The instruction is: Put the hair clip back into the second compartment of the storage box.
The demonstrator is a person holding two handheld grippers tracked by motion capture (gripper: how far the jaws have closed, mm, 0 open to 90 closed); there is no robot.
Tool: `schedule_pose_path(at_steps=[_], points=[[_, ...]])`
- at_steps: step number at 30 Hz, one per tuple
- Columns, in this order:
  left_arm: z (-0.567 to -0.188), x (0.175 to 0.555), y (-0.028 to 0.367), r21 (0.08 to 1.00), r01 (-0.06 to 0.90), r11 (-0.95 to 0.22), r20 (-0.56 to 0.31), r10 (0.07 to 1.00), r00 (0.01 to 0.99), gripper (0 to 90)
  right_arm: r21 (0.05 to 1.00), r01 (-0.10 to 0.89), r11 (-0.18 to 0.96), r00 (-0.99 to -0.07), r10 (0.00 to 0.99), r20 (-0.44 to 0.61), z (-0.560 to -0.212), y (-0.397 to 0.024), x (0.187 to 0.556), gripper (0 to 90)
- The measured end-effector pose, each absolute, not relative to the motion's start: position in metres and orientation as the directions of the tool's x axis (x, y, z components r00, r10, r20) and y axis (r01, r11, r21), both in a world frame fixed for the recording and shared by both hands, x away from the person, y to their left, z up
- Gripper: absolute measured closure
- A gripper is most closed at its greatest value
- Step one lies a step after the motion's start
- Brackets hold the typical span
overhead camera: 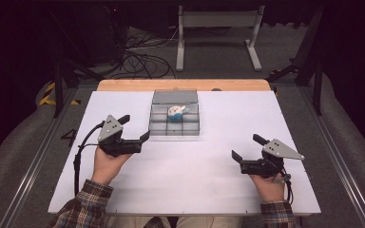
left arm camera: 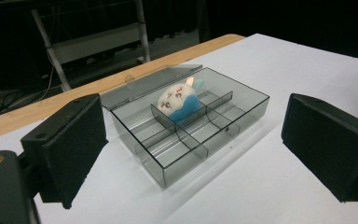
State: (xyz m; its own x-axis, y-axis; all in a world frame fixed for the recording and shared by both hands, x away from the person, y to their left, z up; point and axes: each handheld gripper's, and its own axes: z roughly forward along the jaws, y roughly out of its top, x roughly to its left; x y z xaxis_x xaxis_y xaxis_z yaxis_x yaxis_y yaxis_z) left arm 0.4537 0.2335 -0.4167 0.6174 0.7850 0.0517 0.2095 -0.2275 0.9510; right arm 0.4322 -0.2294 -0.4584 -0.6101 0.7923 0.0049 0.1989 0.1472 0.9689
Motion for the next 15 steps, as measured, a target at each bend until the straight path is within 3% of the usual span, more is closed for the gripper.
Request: schedule_pose_path(at_steps=[15], points=[[-0.428,0.443,0.250,0.948,0.219,-0.231,0.052,0.791,0.609,5.4,0.969,0.203,0.139,-0.606,0.795,0.013,-0.459,-0.231,0.432,0.2]])
